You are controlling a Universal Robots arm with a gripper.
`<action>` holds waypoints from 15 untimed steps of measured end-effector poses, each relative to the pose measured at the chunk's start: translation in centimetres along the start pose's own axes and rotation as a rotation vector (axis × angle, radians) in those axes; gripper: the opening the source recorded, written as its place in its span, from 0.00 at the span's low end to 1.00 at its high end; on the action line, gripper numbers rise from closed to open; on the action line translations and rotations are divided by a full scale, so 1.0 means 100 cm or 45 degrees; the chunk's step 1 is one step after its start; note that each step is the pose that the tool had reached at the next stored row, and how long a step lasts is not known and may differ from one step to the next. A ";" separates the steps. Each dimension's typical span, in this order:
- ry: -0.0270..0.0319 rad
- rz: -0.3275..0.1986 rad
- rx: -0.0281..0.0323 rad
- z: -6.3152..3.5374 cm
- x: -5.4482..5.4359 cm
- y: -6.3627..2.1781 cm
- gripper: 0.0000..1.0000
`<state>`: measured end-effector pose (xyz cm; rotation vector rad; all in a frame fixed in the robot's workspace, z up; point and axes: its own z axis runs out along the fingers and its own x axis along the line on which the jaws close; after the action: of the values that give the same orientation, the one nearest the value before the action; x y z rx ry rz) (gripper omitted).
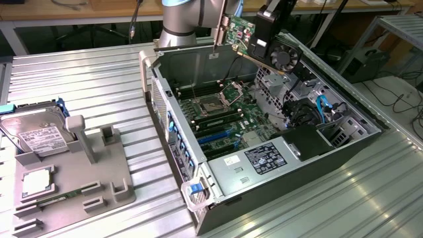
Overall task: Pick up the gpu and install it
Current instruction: 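Insert the gpu into the slot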
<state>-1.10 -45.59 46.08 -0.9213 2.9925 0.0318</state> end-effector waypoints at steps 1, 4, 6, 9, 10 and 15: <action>0.0001 -0.007 -0.0002 0.0000 0.000 0.0000 0.28; 0.0003 -0.033 -0.0008 0.0000 0.000 0.0000 0.28; 0.0010 -0.078 -0.0016 0.0000 0.000 0.0000 0.28; 0.0018 -0.123 -0.0022 0.0000 0.000 -0.0001 0.28; 0.0022 -0.141 -0.0026 0.0000 0.000 -0.0001 0.28; 0.0031 -0.200 -0.0035 0.0000 0.000 -0.0001 0.28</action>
<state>-1.10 -45.60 46.08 -1.1537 2.9125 0.0334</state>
